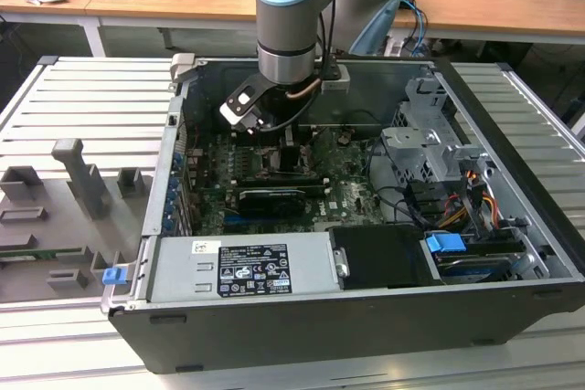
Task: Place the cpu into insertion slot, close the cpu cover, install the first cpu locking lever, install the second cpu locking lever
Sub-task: 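Place the cpu into insertion slot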
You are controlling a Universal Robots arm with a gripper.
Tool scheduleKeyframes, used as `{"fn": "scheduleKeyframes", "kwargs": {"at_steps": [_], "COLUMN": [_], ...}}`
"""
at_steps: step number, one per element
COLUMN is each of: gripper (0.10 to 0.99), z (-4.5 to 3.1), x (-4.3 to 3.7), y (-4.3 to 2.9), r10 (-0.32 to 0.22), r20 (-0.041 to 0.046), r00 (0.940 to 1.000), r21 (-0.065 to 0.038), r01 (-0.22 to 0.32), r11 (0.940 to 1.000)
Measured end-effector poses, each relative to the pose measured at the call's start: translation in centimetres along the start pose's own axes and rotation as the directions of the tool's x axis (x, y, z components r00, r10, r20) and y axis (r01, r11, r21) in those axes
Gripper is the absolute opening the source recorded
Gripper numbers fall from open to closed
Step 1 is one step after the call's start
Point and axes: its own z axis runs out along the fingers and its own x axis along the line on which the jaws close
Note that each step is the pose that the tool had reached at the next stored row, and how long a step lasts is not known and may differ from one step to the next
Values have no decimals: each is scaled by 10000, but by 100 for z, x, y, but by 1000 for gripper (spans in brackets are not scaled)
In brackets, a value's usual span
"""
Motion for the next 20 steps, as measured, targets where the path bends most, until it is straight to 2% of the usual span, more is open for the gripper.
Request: {"fn": "scheduleKeyframes", "kwargs": {"at_steps": [8,16,17,20], "gripper": [612,612,596,408], "z": [-1,-104,-115,-154], "x": [-31,-29,-29,-28], "y": [0,5,6,8], "r10": [32,32,32,31], "r20": [10,8,7,13], "r00": [10000,10000,10000,10000], "r21": [0,0,0,1], "r01": [-32,-32,-32,-31], "r11": [10000,10000,10000,10000]}}
